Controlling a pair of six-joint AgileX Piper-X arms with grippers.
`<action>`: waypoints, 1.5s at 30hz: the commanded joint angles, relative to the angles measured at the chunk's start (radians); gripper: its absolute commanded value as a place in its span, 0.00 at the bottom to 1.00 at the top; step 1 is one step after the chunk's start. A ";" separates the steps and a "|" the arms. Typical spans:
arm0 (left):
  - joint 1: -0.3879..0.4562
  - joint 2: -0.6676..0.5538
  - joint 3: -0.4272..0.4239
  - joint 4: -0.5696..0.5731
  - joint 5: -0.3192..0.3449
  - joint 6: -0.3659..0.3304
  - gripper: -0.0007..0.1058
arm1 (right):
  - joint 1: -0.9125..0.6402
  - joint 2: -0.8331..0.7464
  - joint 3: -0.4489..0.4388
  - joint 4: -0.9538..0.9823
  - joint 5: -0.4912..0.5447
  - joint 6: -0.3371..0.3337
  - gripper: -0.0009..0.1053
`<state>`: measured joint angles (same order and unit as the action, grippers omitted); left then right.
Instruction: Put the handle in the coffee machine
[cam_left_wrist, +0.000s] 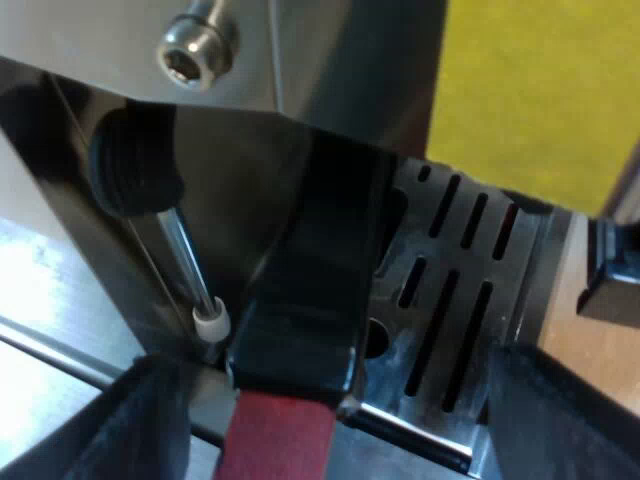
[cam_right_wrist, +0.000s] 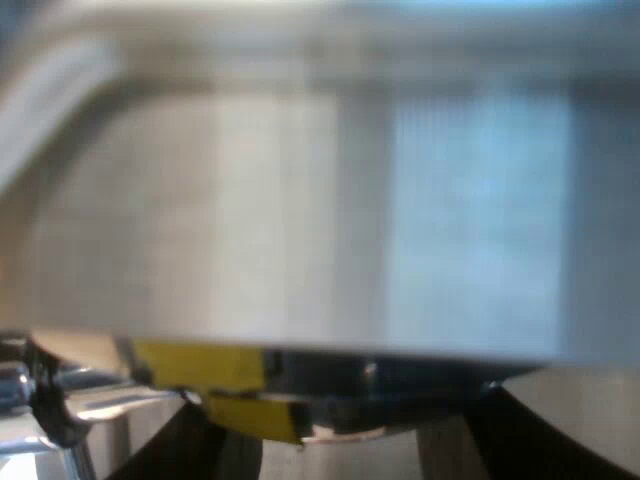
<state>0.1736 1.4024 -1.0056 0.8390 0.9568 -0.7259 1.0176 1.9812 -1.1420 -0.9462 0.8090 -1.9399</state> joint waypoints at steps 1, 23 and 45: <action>-0.008 -0.011 -0.009 -0.006 -0.010 -0.011 0.62 | -0.001 -0.013 -0.011 -0.045 -0.014 -0.013 0.37; -0.008 -0.038 -0.109 0.024 -0.146 -0.106 0.35 | -0.001 -0.013 -0.011 -0.045 -0.014 -0.013 0.37; -0.008 0.092 -0.109 -0.165 -0.326 -0.106 0.01 | -0.001 -0.013 -0.011 -0.045 -0.014 -0.013 0.37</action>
<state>0.1712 1.4996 -1.1107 0.6952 0.6710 -0.8160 1.0176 1.9812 -1.1420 -0.9462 0.8072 -1.9399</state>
